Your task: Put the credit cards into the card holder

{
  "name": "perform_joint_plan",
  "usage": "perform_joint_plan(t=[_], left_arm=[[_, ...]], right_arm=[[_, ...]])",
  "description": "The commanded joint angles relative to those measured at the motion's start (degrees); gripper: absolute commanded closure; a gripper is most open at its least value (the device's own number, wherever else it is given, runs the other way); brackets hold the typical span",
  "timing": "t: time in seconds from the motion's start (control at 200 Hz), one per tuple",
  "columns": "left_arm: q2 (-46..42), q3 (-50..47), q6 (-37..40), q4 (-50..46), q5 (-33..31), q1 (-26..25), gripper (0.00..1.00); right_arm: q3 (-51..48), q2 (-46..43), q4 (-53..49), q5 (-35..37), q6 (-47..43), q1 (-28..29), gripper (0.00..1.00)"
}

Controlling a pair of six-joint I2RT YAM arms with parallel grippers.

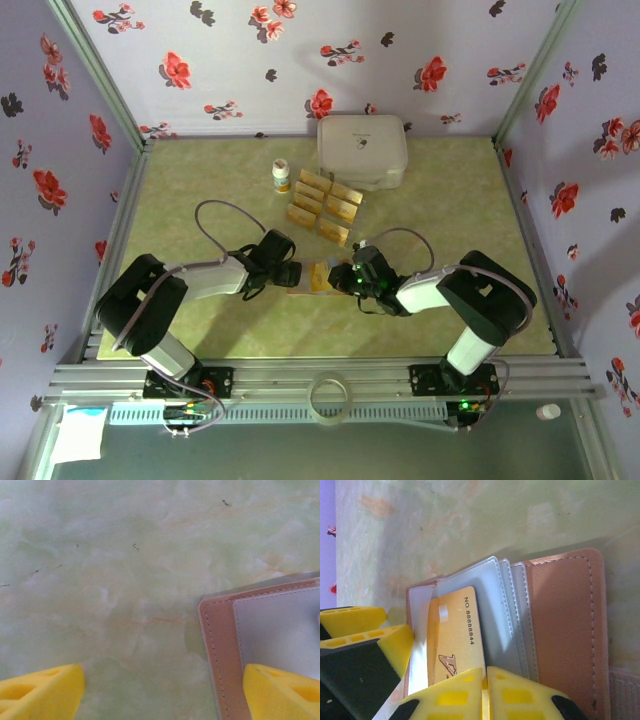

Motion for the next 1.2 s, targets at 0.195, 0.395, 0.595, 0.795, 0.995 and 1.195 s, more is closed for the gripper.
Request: perform_joint_plan(t=[0.195,0.395,0.595,0.795,0.995,1.195], left_arm=[[3.0,-2.2,0.6,-0.6,2.1,0.8,0.16],[3.0,-2.1,0.6,-0.6,2.1,0.8,0.16],[3.1,-2.1,0.6,-0.6,2.1,0.8,0.16],[3.2,-2.2,0.5,-0.4,2.1,0.8,0.16],[3.3,-2.3,0.5,-0.4,2.1,0.8,0.17],[3.3,-2.5,0.4,-0.3,2.1,0.8,0.16]], right_arm=[[-1.8,-0.2,-3.6,0.0,0.7,-0.3,0.80],[-1.8,-1.8,-4.4,-0.2,0.6,-0.3,0.79],[-1.5,-3.8,-5.8,-0.5,0.1,-0.1,0.79],[-1.2,-4.7,-7.1,-0.8,-0.5,0.2,0.79],[-0.8,-3.9,-6.5,-1.6,-0.6,0.5,0.80],[-0.8,-3.4,-5.0,-2.5,-0.1,0.6,0.81]])
